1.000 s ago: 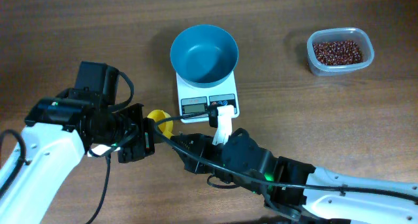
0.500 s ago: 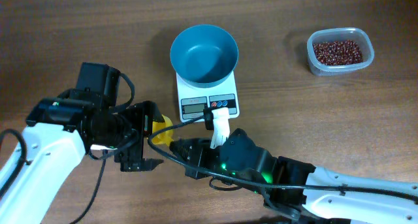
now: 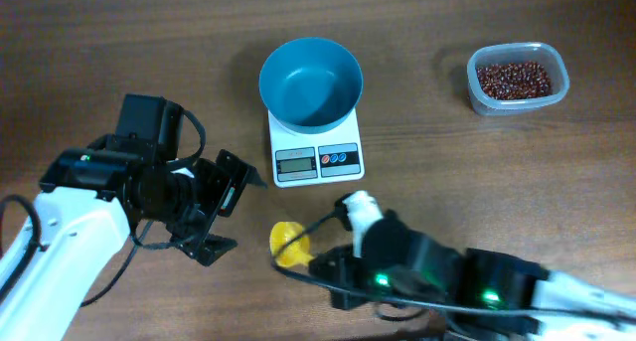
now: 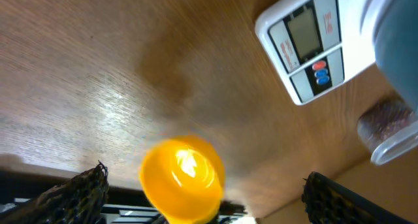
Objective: Scoop item into bowl and weigh 50g on scale
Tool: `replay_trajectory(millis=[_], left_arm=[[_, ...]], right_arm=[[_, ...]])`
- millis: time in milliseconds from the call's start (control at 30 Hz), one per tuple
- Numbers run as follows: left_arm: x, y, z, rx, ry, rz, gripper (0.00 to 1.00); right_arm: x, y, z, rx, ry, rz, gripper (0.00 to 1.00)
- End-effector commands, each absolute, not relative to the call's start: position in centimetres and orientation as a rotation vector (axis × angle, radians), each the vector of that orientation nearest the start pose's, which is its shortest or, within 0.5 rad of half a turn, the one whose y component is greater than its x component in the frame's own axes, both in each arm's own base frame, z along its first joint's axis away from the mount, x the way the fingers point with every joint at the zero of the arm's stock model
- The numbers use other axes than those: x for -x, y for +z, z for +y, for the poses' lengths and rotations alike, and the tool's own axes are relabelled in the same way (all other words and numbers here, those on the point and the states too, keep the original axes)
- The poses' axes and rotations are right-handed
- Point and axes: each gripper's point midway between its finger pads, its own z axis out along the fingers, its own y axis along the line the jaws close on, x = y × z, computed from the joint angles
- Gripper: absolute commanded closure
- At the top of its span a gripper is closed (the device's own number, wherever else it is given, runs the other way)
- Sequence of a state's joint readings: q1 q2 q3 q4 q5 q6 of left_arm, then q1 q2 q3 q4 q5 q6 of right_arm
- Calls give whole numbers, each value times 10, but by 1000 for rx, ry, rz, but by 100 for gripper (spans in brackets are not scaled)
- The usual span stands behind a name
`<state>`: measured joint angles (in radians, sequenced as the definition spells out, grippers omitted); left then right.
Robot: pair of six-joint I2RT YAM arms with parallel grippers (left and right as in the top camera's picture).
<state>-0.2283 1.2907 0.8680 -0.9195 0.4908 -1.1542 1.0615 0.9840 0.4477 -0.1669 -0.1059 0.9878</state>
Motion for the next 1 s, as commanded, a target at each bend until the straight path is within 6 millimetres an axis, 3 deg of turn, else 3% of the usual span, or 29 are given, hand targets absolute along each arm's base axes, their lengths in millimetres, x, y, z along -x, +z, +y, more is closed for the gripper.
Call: replay_trajectory(millis=[0,100,233,367,400,533,633,733,900,933,967], left_arm=[[-222,107,-142,1110,-906,2930,1],[-222,108,-143,976,-916,2952,1],[-224,110,-151,825,-932,2957,3],[-234,123,-197,329,-1018,2874,5],[-236,126,-205,266,-1021,2846,4],[-237,123,-214,184,-926,2820,1],[-240,119,-215,147,-820,2790,4],[-252,118,-214,100,-610,2696,26],[-259,123,-227,39,-530,2595,91],[-261,120,-225,41,-496,2593,100],[-262,115,-224,43,-472,2599,100]], right_arm=[[-125,125,242,140,1063,2500,96],[-104,146,204,133,1111,2454,96],[-102,181,173,71,1212,2245,96],[-118,182,119,-67,974,2166,96],[-122,191,105,-69,906,2133,96],[-129,246,33,-237,717,1975,96],[-125,271,1,-288,661,1912,96],[-126,290,-5,-256,597,1915,96],[-134,308,7,-176,416,2039,96],[-136,314,11,-150,383,2058,96],[-137,319,14,-140,360,2072,96]])
